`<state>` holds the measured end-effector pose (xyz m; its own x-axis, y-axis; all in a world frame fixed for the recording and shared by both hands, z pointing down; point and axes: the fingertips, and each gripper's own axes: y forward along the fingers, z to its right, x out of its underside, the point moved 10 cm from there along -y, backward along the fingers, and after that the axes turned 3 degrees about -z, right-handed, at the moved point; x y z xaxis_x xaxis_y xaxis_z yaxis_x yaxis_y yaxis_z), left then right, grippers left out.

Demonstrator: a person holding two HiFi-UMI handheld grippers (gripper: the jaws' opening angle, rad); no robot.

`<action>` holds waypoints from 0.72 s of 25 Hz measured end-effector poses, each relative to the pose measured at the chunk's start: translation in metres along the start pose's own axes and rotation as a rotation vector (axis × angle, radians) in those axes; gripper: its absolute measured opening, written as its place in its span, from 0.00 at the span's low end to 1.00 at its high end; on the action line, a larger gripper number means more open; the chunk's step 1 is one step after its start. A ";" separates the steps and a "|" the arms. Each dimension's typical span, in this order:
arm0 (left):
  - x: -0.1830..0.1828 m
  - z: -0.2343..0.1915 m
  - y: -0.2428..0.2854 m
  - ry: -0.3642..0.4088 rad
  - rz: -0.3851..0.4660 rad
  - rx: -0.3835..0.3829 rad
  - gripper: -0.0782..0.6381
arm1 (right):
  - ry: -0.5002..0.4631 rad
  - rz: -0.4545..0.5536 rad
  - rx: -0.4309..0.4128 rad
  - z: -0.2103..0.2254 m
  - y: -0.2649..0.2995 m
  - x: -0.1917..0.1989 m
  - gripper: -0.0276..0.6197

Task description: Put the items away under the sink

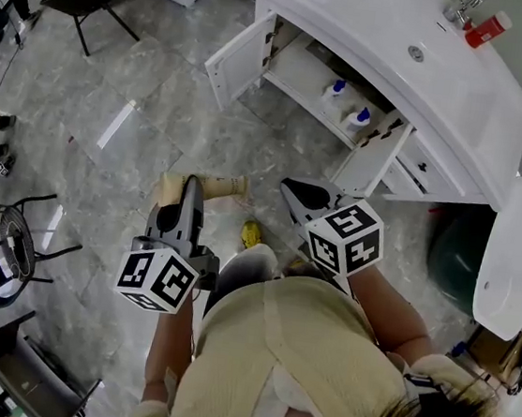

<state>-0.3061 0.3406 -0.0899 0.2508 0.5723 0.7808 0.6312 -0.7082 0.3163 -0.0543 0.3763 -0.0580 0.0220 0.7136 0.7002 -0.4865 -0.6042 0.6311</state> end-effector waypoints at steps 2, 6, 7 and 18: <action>-0.004 -0.008 0.006 0.003 -0.015 0.012 0.18 | 0.005 0.002 -0.003 -0.003 0.008 -0.005 0.08; -0.012 -0.021 0.022 0.013 -0.041 0.031 0.18 | 0.026 0.012 -0.022 -0.008 0.023 -0.012 0.08; -0.014 -0.024 0.026 0.016 -0.047 0.034 0.18 | 0.028 0.011 -0.023 -0.009 0.026 -0.013 0.08; -0.022 -0.031 0.083 0.012 -0.084 0.026 0.18 | -0.049 0.002 -0.005 0.028 0.056 -0.040 0.08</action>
<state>-0.2821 0.2568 -0.0642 0.1875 0.6240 0.7586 0.6689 -0.6467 0.3666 -0.0579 0.3038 -0.0413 0.0635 0.6944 0.7168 -0.4911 -0.6035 0.6282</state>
